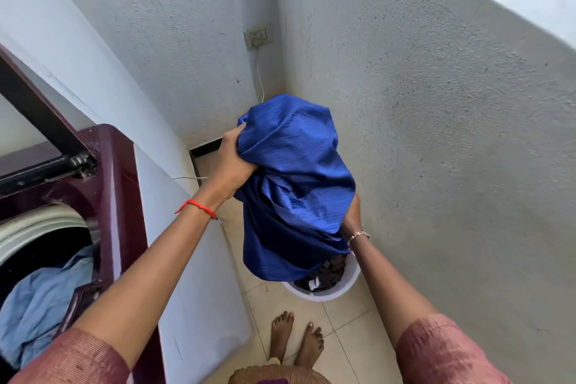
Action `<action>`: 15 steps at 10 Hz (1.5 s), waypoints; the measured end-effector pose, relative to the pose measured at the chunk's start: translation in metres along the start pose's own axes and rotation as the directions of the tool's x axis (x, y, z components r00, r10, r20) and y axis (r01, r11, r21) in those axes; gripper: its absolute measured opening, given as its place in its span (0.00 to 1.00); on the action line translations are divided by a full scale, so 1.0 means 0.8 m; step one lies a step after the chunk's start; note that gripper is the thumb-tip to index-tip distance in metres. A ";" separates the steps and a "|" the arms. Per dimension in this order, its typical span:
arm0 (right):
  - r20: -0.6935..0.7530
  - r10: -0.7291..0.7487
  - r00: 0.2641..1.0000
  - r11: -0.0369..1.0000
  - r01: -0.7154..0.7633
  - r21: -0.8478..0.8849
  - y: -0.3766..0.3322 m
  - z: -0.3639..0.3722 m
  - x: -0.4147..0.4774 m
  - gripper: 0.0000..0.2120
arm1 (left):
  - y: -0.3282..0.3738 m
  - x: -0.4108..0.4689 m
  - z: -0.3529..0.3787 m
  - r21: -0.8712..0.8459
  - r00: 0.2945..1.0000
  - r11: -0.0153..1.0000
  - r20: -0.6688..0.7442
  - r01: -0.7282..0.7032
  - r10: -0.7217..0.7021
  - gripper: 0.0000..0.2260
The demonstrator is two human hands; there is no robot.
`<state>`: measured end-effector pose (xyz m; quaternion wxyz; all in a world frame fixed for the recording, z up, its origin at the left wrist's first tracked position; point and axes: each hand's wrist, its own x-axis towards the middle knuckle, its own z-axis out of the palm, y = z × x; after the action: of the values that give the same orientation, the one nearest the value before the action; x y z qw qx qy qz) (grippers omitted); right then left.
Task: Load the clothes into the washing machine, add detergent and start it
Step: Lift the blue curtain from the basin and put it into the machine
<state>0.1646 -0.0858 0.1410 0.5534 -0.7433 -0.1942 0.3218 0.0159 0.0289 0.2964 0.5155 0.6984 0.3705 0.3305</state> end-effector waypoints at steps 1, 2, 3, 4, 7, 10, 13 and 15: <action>-0.010 -0.020 1.000 0.978 0.017 -0.208 -0.020 -0.026 -0.007 0.10 | -0.018 -0.003 -0.012 0.071 0.999 0.997 -0.046 0.001 0.002 0.12; 0.023 -0.077 0.997 0.957 0.080 -0.279 -0.035 -0.040 -0.003 0.11 | -0.034 -0.008 -0.019 0.142 0.994 0.989 -0.109 0.046 -0.031 0.16; 0.038 -0.297 0.954 0.911 0.295 -0.288 -0.074 -0.055 -0.007 0.11 | -0.049 -0.015 -0.026 0.197 0.981 0.974 -0.176 0.115 -0.080 0.14; 0.094 -0.434 0.896 0.810 0.434 -0.393 -0.106 -0.062 -0.013 0.17 | -0.059 -0.027 -0.034 0.204 0.962 0.964 -0.244 0.171 -0.119 0.08; 0.203 -0.690 0.694 0.583 0.700 -0.412 -0.223 -0.046 -0.068 0.25 | -0.012 -0.057 -0.092 0.065 0.911 0.996 -0.410 0.068 -0.036 0.17; 0.222 -0.787 0.576 0.518 0.812 -0.268 -0.369 0.040 -0.136 0.20 | 0.084 -0.080 -0.222 -0.048 0.775 0.987 -0.625 -0.152 0.089 0.14; 0.185 -0.901 0.392 0.389 0.920 -0.054 -0.511 0.176 -0.290 0.17 | 0.181 -0.161 -0.427 0.079 0.595 0.925 -0.745 -0.372 0.302 0.10; 0.124 -0.930 0.347 0.353 0.935 0.029 -0.545 0.269 -0.408 0.18 | 0.214 -0.240 -0.559 0.174 0.528 0.881 -0.743 -0.440 0.411 0.11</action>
<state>-0.1893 -0.0097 0.6013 0.6080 -0.4931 -0.6221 -0.0111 -0.4283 0.0431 0.5583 0.2268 0.5526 0.3645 0.7144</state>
